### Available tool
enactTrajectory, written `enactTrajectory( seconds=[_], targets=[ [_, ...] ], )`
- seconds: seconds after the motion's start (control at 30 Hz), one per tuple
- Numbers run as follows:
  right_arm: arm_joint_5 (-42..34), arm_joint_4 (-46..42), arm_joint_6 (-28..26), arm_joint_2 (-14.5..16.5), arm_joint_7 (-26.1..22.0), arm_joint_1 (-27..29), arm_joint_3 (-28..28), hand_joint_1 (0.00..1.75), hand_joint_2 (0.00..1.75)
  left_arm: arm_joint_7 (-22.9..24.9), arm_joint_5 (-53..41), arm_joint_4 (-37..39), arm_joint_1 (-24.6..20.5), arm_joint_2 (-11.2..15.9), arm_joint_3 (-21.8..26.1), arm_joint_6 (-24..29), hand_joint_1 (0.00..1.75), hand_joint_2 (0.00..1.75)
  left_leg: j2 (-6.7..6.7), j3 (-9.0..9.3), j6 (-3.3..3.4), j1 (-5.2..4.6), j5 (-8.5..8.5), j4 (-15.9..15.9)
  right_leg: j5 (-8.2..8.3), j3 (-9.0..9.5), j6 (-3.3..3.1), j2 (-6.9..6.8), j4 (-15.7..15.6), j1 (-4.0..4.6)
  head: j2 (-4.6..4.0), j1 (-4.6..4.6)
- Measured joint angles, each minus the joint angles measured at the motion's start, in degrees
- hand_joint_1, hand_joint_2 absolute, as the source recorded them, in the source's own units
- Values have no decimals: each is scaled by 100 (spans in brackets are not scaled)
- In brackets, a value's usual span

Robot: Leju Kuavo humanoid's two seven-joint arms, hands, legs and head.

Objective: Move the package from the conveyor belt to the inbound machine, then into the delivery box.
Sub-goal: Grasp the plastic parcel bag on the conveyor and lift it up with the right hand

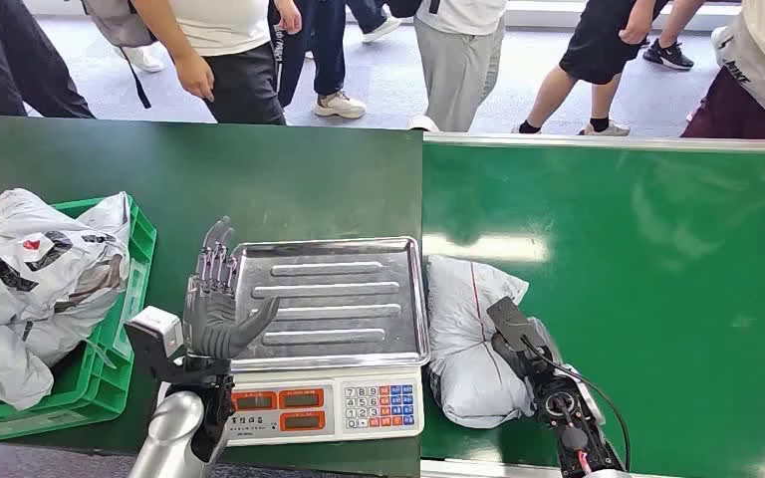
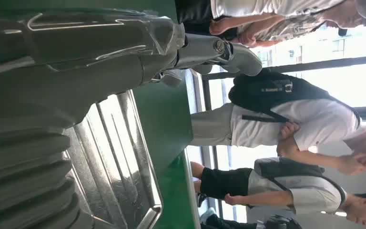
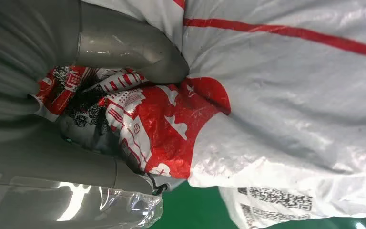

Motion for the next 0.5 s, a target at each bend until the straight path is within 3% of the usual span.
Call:
enactTrajectory(
  seconds=[0.33, 0.5],
  targets=[
    [-472, -18, 184, 16, -593, 88, 20, 175, 175, -6, 1, -43, 53, 0, 7, -48, 0, 175, -4, -18, 0, 0, 0, 0, 0, -14, 0, -1, 1, 0, 0, 0],
    [-1322, -439, 207, 100, -1379, 384, -73, 175, 175, -142, -8, -204, 204, -11, 71, -10, 0, 175, -12, -58, -1, 1, 2, 1, 1, -48, 0, -3, 5, 1, 0, -1]
  ],
)
